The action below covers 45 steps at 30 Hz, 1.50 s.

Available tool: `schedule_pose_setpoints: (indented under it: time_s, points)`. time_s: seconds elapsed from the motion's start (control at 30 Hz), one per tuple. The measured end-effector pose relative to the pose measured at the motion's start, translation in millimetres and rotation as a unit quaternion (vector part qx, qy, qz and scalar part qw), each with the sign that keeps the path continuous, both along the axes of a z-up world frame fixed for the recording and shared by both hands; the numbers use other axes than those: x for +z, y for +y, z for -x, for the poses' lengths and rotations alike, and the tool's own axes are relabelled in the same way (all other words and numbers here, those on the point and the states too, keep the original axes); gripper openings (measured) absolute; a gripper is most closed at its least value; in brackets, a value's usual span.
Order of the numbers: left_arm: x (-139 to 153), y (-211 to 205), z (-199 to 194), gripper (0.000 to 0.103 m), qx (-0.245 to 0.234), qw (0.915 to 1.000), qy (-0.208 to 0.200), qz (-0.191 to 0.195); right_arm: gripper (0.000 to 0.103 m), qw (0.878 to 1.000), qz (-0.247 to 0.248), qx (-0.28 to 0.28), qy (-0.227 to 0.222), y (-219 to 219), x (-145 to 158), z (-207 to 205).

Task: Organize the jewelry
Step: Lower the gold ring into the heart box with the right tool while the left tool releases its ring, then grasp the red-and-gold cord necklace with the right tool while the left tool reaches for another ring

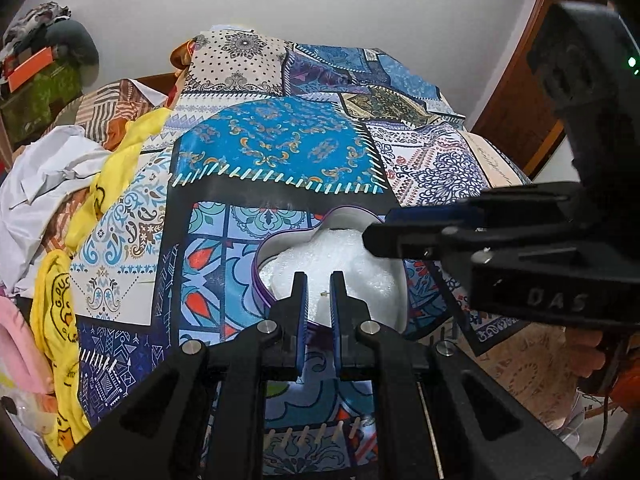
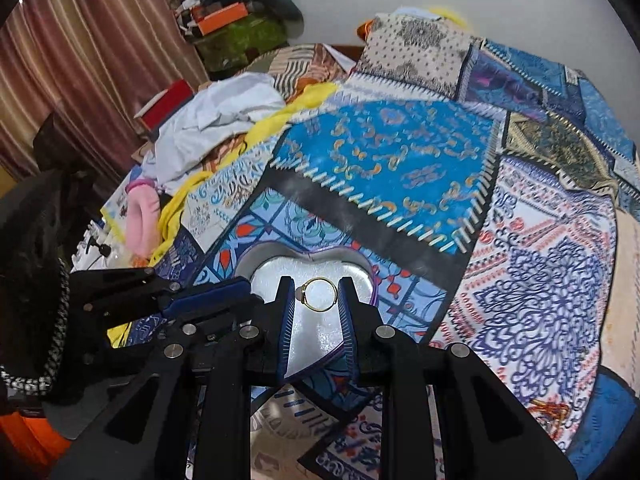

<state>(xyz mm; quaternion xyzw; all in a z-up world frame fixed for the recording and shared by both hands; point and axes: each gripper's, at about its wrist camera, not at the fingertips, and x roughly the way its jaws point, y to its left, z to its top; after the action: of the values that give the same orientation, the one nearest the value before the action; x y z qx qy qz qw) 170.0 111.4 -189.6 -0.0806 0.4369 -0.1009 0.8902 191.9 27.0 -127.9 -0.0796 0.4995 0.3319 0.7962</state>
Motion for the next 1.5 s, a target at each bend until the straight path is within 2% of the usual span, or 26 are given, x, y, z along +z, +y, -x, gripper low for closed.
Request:
schedule_pose_setpoints:
  time_s: [0.1,0.3,0.43,0.5,0.63,0.73,0.8,0.83,0.9,1.03,1.13,1.5]
  points:
    - [1.5,1.8,0.7,0.008,0.004,1.0,-0.003,-0.005,0.02,1.0,0.003,0.006,0.01,2.9,-5.4,-1.1]
    - [10.8,9.2,6.5,0.008,0.022,0.9996,-0.012,-0.011,0.02,1.0,0.012,0.006,0.001,5.4,-3.2,-0.7]
    - [23.7,13.9,11.5,0.009,0.04,0.9987,-0.026,-0.018,0.022,1.0,0.014,0.002,-0.018,1.8,7.8,3.2]
    - [30.6,14.6,13.9,0.009,0.047,0.9981,-0.034,-0.022,0.027,0.999,0.015,-0.002,-0.032,-3.2,16.4,7.2]
    - [46.2,12.9,20.1,0.009,0.056,0.9967,-0.052,-0.029,0.03,0.997,0.008,-0.022,-0.069,-18.3,36.0,16.3]
    - [55.8,8.9,25.1,0.01,0.056,0.9961,-0.062,-0.029,0.037,0.994,0.001,-0.045,-0.098,-34.2,52.1,23.0]
    - [61.9,3.6,28.1,0.013,0.054,0.9957,-0.069,-0.029,0.049,0.991,-0.008,-0.065,-0.12,-47.5,63.5,28.1]
    - [63.8,0.2,28.9,0.014,0.053,0.9955,-0.072,-0.03,0.051,0.988,-0.012,-0.076,-0.132,-54.8,68.9,31.1]
    - [68.9,-7.6,30.7,0.022,0.05,0.9952,-0.078,-0.033,0.058,0.984,-0.013,-0.091,-0.153,-64.4,76.6,36.5]
    - [76.3,-23.5,33.8,0.036,0.044,0.9944,-0.089,-0.034,0.066,0.976,-0.001,-0.112,-0.185,-83.4,87.2,47.0]
    - [79.6,-37.0,33.7,0.042,0.038,0.9944,-0.093,-0.032,0.073,0.975,0.005,-0.124,-0.184,-97.3,90.1,52.0]
    - [65.0,-94.3,22.3,0.043,-0.01,0.9973,-0.067,-0.029,0.077,0.969,0.029,-0.174,-0.173,-149.0,72.4,59.1]
